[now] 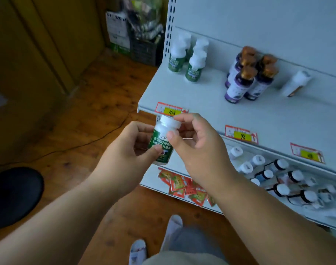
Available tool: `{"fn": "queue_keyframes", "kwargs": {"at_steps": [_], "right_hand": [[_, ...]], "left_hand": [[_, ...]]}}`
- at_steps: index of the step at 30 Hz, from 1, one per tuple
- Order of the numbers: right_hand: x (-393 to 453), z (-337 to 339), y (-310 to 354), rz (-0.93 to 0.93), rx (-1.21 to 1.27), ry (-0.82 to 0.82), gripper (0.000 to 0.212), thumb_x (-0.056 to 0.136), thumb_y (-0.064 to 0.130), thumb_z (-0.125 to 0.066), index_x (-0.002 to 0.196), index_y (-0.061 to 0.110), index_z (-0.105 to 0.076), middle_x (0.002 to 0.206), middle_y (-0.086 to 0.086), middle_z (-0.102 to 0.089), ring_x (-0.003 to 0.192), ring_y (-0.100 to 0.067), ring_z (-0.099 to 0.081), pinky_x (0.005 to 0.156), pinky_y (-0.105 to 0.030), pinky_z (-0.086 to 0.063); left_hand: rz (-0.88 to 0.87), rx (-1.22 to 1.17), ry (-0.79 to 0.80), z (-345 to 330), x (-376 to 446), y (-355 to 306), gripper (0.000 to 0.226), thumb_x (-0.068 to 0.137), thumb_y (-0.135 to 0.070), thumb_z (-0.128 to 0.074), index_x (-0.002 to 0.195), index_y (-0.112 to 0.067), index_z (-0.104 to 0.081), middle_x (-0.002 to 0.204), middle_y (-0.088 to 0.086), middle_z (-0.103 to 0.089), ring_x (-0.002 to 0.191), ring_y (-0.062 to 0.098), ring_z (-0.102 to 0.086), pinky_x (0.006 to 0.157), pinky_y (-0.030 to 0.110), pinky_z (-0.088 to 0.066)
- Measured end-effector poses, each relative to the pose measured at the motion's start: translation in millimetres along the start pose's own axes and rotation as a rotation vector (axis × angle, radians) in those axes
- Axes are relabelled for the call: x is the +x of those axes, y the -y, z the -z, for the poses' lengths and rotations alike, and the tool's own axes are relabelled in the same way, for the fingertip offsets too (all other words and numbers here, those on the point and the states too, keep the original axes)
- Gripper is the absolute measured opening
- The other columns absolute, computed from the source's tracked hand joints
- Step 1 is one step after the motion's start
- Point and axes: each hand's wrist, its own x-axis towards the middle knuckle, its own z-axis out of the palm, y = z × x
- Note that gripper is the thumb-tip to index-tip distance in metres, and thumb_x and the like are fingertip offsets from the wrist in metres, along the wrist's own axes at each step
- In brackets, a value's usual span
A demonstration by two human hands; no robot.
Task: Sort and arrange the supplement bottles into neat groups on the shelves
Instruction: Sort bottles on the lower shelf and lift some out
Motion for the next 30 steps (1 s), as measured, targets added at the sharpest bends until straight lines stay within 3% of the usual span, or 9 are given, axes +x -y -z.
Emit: {"fn": "queue_keyframes", "kwargs": {"at_steps": [7, 11, 16, 19, 24, 30], "right_hand": [[102, 17, 0, 0.034, -0.031, -0.124, 0.027, 0.089, 0.028, -0.069, 0.112, 0.036, -0.057, 0.105, 0.013, -0.066, 0.094, -0.001, -0.064, 0.084, -0.027, -0.056], [146, 21, -3, 0.034, -0.149, -0.132, 0.033, 0.088, 0.025, -0.07, 0.115, 0.034, -0.055, 0.111, 0.013, -0.064, 0.099, 0.0, -0.061, 0.081, -0.018, -0.054], [183, 6, -21, 0.023, -0.258, -0.17, 0.039, 0.086, 0.021, -0.072, 0.119, 0.03, -0.054, 0.119, 0.008, -0.061, 0.105, -0.007, -0.061, 0.088, -0.024, -0.055], [192, -12, -29, 0.057, -0.418, -0.214, 0.041, 0.087, 0.017, -0.071, 0.124, 0.021, -0.054, 0.121, 0.005, -0.055, 0.108, -0.012, -0.058, 0.091, -0.029, -0.053], [193, -34, -23, -0.01, -0.537, -0.365, 0.045, 0.085, 0.017, -0.072, 0.126, 0.014, -0.053, 0.122, -0.006, -0.053, 0.106, -0.022, -0.057, 0.089, -0.041, -0.052], [135, -46, 1, -0.125, -0.542, -0.518, 0.051, 0.085, 0.022, -0.072, 0.131, 0.018, -0.049, 0.129, -0.003, -0.05, 0.114, -0.015, -0.053, 0.094, -0.027, -0.046]], "left_hand": [[-0.106, 0.149, -0.042, -5, 109, -39, 0.03, 0.091, -0.027, -0.069, 0.116, -0.03, -0.053, 0.094, -0.015, -0.068, 0.082, -0.004, -0.067, 0.07, 0.017, -0.057], [-0.098, 0.156, -0.035, -7, 158, -42, 0.034, 0.09, -0.027, -0.071, 0.118, -0.029, -0.052, 0.1, -0.012, -0.069, 0.087, 0.004, -0.069, 0.075, 0.029, -0.06], [-0.128, 0.298, -0.028, -3, 215, -34, 0.036, 0.085, -0.025, -0.077, 0.11, -0.033, -0.051, 0.103, -0.016, -0.064, 0.09, 0.006, -0.065, 0.078, 0.029, -0.06], [-0.147, 0.378, 0.012, 2, 241, -21, 0.035, 0.085, -0.027, -0.077, 0.106, -0.034, -0.05, 0.103, -0.015, -0.062, 0.088, 0.007, -0.062, 0.075, 0.03, -0.059], [-0.203, 0.392, 0.071, 14, 256, -17, 0.039, 0.087, -0.028, -0.075, 0.115, -0.03, -0.048, 0.113, -0.007, -0.06, 0.089, 0.009, -0.062, 0.075, 0.029, -0.059], [-0.414, 0.376, 0.186, 30, 212, -20, 0.03, 0.089, -0.023, -0.071, 0.105, -0.032, -0.047, 0.103, -0.01, -0.057, 0.089, 0.005, -0.059, 0.07, 0.016, -0.049]]}}
